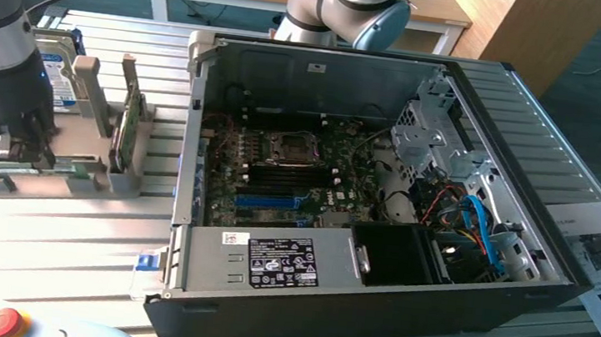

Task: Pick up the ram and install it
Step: 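Pick up the ram and move it above insertion slot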

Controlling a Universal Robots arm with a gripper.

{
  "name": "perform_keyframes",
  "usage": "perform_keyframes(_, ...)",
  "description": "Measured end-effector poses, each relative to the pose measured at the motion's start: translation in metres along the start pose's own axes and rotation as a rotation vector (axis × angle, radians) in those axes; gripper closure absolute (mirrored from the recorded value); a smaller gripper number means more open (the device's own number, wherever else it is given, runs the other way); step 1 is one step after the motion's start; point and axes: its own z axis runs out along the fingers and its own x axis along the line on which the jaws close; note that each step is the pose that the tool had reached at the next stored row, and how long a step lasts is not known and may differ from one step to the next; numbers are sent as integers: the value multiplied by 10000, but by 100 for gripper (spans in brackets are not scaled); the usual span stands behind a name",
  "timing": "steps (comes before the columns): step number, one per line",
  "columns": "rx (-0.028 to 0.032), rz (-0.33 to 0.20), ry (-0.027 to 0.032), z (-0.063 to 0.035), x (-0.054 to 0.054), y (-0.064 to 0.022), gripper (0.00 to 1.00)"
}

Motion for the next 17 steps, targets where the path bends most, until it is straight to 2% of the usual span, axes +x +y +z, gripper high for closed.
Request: perform_keyframes(17,0,2,26,-217,-4,12,88)
